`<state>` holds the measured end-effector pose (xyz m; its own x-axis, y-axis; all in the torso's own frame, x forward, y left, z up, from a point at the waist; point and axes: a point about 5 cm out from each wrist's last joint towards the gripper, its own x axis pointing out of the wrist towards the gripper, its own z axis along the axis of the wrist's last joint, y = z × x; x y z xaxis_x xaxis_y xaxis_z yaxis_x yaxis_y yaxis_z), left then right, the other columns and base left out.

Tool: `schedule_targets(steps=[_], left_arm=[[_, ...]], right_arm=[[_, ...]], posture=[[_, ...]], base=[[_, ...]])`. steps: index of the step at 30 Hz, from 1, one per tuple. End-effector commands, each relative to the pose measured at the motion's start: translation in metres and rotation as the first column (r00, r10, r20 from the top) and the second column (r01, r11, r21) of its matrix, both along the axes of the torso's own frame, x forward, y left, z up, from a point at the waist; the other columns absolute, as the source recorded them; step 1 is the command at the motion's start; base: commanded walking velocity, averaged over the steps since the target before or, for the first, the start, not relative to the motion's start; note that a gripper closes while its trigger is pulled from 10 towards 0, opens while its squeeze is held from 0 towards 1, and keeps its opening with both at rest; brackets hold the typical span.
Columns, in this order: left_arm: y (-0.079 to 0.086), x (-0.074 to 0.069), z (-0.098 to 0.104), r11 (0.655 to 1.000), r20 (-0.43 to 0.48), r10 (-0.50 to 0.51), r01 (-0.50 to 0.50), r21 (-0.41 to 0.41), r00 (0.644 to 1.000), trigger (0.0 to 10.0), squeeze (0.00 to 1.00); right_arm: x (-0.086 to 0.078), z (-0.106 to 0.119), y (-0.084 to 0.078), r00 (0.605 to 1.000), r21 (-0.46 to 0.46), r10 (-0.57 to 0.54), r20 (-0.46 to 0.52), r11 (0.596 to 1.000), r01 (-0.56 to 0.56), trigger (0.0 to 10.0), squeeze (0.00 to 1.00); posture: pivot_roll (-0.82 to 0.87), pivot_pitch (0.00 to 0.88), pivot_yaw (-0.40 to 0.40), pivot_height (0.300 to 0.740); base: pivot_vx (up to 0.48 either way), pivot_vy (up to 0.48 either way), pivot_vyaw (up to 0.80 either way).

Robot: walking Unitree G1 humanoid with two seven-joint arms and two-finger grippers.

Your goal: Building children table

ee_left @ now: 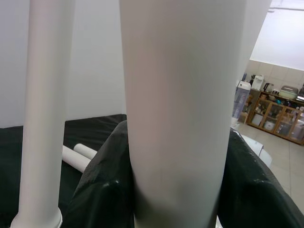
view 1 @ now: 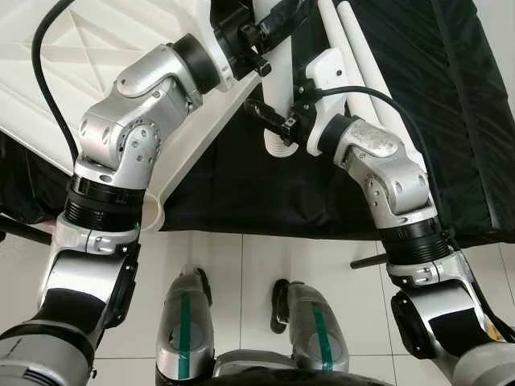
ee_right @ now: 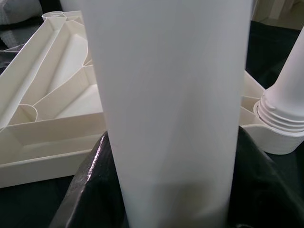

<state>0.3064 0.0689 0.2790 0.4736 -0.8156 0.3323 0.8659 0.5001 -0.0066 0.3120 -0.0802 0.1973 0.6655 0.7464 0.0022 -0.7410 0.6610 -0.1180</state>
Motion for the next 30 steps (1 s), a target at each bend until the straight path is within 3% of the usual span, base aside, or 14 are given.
schedule_targets(steps=[1,4,5,9,15,19,20,30], left_arm=[[-0.006,-0.010,0.001,0.993,0.025,-0.118,0.117,0.020,0.993,10.0,0.00],[-0.006,-0.011,0.000,0.991,0.013,-0.133,0.133,0.011,0.991,10.0,0.00],[-0.005,-0.010,0.001,0.990,-0.002,-0.141,0.141,-0.002,0.990,10.0,1.00],[0.003,-0.007,0.005,0.990,-0.020,-0.136,0.135,-0.027,0.991,10.0,1.00],[0.005,-0.008,0.007,0.990,-0.016,-0.139,0.139,-0.033,0.990,10.0,1.00],[0.011,-0.001,0.004,0.999,-0.036,-0.030,0.029,-0.026,0.999,10.0,1.00],[0.015,0.003,0.003,0.999,-0.047,0.017,-0.019,-0.035,0.999,10.0,0.00],[0.025,0.005,0.006,0.993,-0.099,0.041,-0.051,-0.103,0.994,10.0,0.00]], right_arm=[[0.001,0.003,-0.004,0.999,0.026,-0.033,0.008,0.999,0.033,10.0,0.00],[0.001,0.004,-0.004,0.999,0.036,-0.043,0.019,0.998,0.042,10.0,0.00],[0.000,0.005,-0.003,0.998,0.049,-0.038,0.041,0.998,0.036,10.0,0.00],[-0.001,0.011,-0.003,0.994,0.155,-0.072,0.078,0.986,0.059,10.0,0.00],[0.000,0.011,-0.003,0.991,0.179,-0.095,0.091,0.981,0.078,10.0,0.00],[0.000,0.009,-0.005,0.985,0.213,-0.142,0.097,0.970,0.119,10.0,0.00],[0.001,0.007,-0.006,0.982,0.228,-0.166,0.088,0.963,0.143,10.0,0.00],[0.010,-0.002,-0.013,0.949,0.274,-0.313,0.019,0.915,0.296,10.0,0.00]], posture=[[0.04,0.096,-0.041,0.740],[0.04,0.095,-0.041,0.740],[0.05,0.094,-0.042,0.740],[0.05,0.091,-0.042,0.740],[0.06,0.088,-0.043,0.740],[0.07,0.081,-0.048,0.740],[0.07,0.080,-0.049,0.740],[0.07,0.087,-0.057,0.740]], base=[[0.000,0.000,0.00],[0.000,0.000,0.00],[0.000,0.000,0.00],[0.000,0.000,0.00],[0.000,0.000,0.00],[0.000,0.000,0.00],[0.000,0.000,0.00],[0.000,0.000,0.00]])
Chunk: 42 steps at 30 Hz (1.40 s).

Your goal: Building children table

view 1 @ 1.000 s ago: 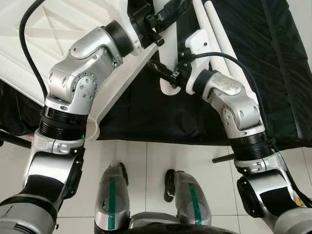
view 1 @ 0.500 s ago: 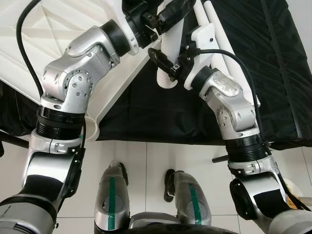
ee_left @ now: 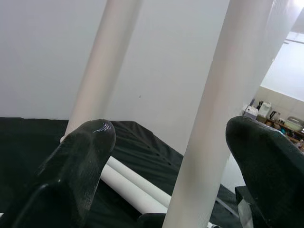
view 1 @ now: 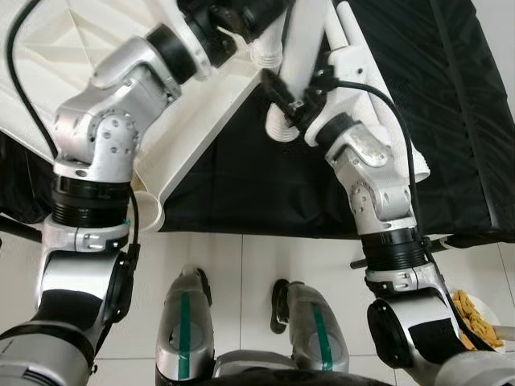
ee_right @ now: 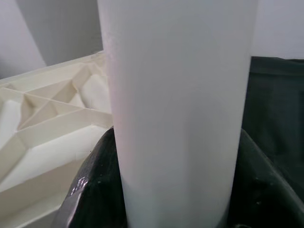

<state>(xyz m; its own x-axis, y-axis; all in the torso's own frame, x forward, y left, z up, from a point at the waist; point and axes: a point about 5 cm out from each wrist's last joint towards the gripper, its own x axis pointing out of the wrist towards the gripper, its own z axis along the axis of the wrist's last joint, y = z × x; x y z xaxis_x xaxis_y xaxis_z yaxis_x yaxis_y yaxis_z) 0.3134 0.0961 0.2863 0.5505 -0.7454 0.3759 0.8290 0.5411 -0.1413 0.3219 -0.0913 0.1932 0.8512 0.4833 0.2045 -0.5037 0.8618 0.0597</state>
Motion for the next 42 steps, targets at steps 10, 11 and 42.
schedule_targets(steps=[10,11,42], left_arm=[[0.012,0.016,-0.034,0.979,-0.169,0.203,-0.199,0.037,0.964,10.0,0.00],[0.012,0.016,-0.034,0.979,-0.169,0.203,-0.199,0.037,0.964,10.0,0.00],[0.016,-0.010,-0.123,0.791,-0.109,0.377,-0.259,0.554,0.920,10.0,0.00]], right_arm=[[0.002,0.002,-0.021,0.984,0.138,-0.170,0.047,0.977,0.162,10.0,0.00],[0.002,0.002,-0.021,0.984,0.138,-0.170,0.047,0.977,0.162,10.0,0.00],[-0.003,-0.015,-0.041,0.961,0.151,-0.270,0.053,0.954,0.260,10.0,0.00]], posture=[[0.08,0.107,-0.066,0.740],[0.08,0.107,-0.066,0.740],[0.11,0.073,-0.077,0.740]], base=[[0.000,0.000,0.00],[0.000,0.000,0.00],[0.000,0.000,0.00]])
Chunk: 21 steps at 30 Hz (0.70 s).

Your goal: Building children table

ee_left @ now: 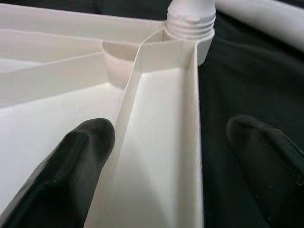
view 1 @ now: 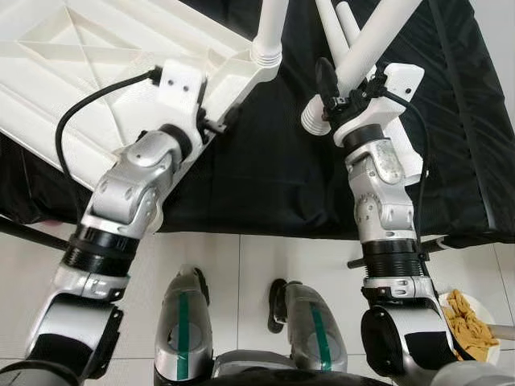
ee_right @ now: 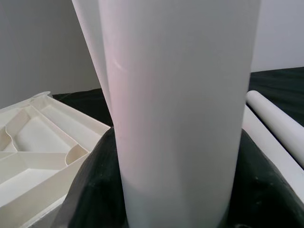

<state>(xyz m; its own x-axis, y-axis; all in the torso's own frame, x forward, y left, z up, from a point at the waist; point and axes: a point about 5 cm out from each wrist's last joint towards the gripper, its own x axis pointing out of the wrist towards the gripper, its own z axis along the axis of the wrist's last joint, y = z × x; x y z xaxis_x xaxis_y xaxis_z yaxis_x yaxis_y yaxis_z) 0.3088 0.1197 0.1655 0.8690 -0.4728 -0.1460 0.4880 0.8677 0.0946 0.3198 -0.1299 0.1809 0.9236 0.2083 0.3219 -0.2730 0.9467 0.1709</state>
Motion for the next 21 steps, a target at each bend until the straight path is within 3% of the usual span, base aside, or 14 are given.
schedule_targets(steps=[1,8,16,21], left_arm=[[-0.007,-0.007,-0.003,0.993,-0.018,-0.117,0.117,0.017,0.993,10.0,0.00],[-0.003,-0.012,-0.003,0.984,-0.007,-0.156,0.156,0.085,0.988,10.0,0.00],[-0.006,-0.016,0.003,0.973,0.043,-0.209,0.203,0.110,0.977,10.0,0.00],[-0.009,-0.018,0.001,0.964,0.016,-0.243,0.240,0.113,0.970,10.0,0.00]], right_arm=[[-0.001,-0.003,-0.002,1.000,-0.009,-0.007,0.001,1.000,0.007,10.0,0.00],[0.000,-0.006,-0.002,1.000,-0.023,-0.007,-0.006,1.000,0.006,10.0,0.00],[0.000,-0.006,-0.001,1.000,-0.022,-0.002,-0.005,1.000,0.002,10.0,0.00],[0.000,-0.007,-0.001,1.000,-0.026,-0.002,-0.006,1.000,0.002,10.0,0.00]], posture=[[0.11,0.073,-0.077,0.740],[0.11,0.056,-0.078,0.740],[0.11,0.047,-0.073,0.740],[0.10,0.043,-0.069,0.740]], base=[[0.000,0.000,0.00],[0.000,0.000,0.00],[0.000,0.000,0.00],[0.000,0.000,0.00]])
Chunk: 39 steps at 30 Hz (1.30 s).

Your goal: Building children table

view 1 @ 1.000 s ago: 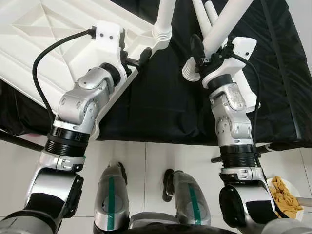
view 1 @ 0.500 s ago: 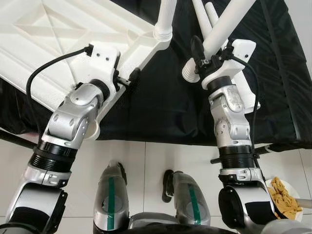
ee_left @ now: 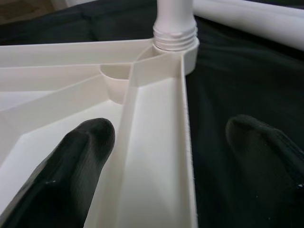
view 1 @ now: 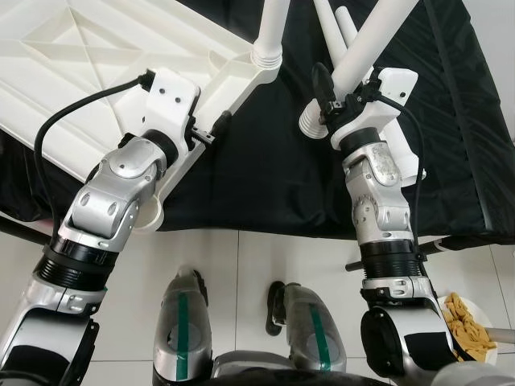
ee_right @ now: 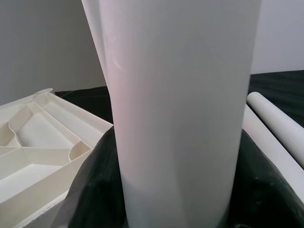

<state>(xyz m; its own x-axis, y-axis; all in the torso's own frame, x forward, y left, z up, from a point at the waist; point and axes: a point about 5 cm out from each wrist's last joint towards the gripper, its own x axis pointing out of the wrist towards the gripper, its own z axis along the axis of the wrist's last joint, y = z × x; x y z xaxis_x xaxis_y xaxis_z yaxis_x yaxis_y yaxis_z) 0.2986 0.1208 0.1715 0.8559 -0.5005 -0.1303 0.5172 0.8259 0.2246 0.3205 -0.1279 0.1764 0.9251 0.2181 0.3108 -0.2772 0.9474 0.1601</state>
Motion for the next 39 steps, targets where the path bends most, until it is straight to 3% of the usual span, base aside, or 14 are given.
schedule_targets(steps=[1,2,5,6,7,8,9,11,12,23,29,39], left_arm=[[-0.011,-0.009,-0.011,0.978,-0.081,-0.202,0.206,0.041,0.976,10.0,0.00],[-0.011,-0.009,-0.015,0.973,-0.083,-0.212,0.218,0.075,0.974,10.0,0.00],[-0.012,-0.009,-0.020,0.974,-0.107,-0.208,0.216,0.069,0.972,10.0,0.00],[-0.013,-0.009,-0.020,0.973,-0.114,-0.212,0.220,0.069,0.971,4.7,0.00],[-0.013,-0.009,-0.020,0.973,-0.114,-0.212,0.220,0.069,0.971,4.7,0.00],[-0.013,-0.008,-0.022,0.972,-0.124,-0.210,0.220,0.077,0.970,0.0,0.00],[-0.012,-0.007,-0.025,0.971,-0.129,-0.203,0.217,0.104,0.971,4.2,0.00],[-0.011,-0.006,-0.027,0.969,-0.131,-0.197,0.213,0.122,0.972,4.2,0.00],[-0.010,-0.004,-0.028,0.970,-0.135,-0.183,0.201,0.135,0.974,10.0,0.00],[-0.001,0.004,-0.029,0.978,-0.143,-0.121,0.143,0.155,0.982,10.0,0.00],[0.004,0.011,-0.012,0.991,-0.071,-0.077,0.084,0.100,0.994,10.0,0.00],[0.008,0.013,-0.011,0.994,-0.075,-0.060,0.066,0.089,0.995,10.0,0.00]], right_arm=[[-0.001,-0.003,-0.002,1.000,-0.014,-0.007,0.003,1.000,0.007,10.0,0.00],[-0.001,-0.003,-0.002,1.000,-0.016,-0.006,0.004,1.000,0.006,10.0,0.00],[-0.001,-0.003,-0.002,1.000,-0.019,-0.005,0.005,1.000,0.005,10.0,0.00],[-0.001,-0.003,-0.003,1.000,-0.020,-0.006,0.006,1.000,0.006,10.0,0.00],[-0.001,-0.003,-0.003,1.000,-0.020,-0.006,0.006,1.000,0.006,10.0,0.00],[-0.002,-0.003,-0.003,1.000,-0.020,-0.006,0.006,1.000,0.006,10.0,0.00],[-0.001,-0.003,-0.004,1.000,-0.023,-0.007,0.007,1.000,0.007,10.0,0.00],[-0.001,-0.003,-0.004,1.000,-0.024,-0.008,0.007,1.000,0.008,10.0,0.00],[-0.002,-0.003,-0.004,1.000,-0.025,-0.008,0.008,1.000,0.009,10.0,0.00],[-0.003,-0.004,-0.004,1.000,-0.021,-0.012,0.007,1.000,0.012,10.0,0.00],[-0.004,-0.004,-0.004,1.000,-0.016,-0.017,0.004,1.000,0.017,10.0,0.00],[-0.004,-0.005,-0.004,1.000,-0.012,-0.015,0.002,1.000,0.015,10.0,0.00]], posture=[[0.10,0.041,-0.067,0.740],[0.10,0.040,-0.066,0.740],[0.09,0.038,-0.065,0.740],[0.09,0.039,-0.065,0.740],[0.09,0.039,-0.065,0.740],[0.09,0.039,-0.064,0.740],[0.09,0.039,-0.063,0.740],[0.09,0.039,-0.063,0.740],[0.08,0.039,-0.062,0.740],[0.08,0.048,-0.057,0.740],[0.08,0.060,-0.057,0.740],[0.09,0.070,-0.057,0.740]], base=[[0.000,0.000,0.00],[0.000,0.000,0.00],[0.000,0.000,0.00],[0.000,0.000,0.00],[0.000,0.000,0.00],[0.000,0.000,0.00],[0.000,0.000,0.00],[0.000,0.000,0.00],[0.000,0.000,0.00],[0.000,0.000,0.00],[0.000,0.000,0.00],[0.000,0.000,0.00]])
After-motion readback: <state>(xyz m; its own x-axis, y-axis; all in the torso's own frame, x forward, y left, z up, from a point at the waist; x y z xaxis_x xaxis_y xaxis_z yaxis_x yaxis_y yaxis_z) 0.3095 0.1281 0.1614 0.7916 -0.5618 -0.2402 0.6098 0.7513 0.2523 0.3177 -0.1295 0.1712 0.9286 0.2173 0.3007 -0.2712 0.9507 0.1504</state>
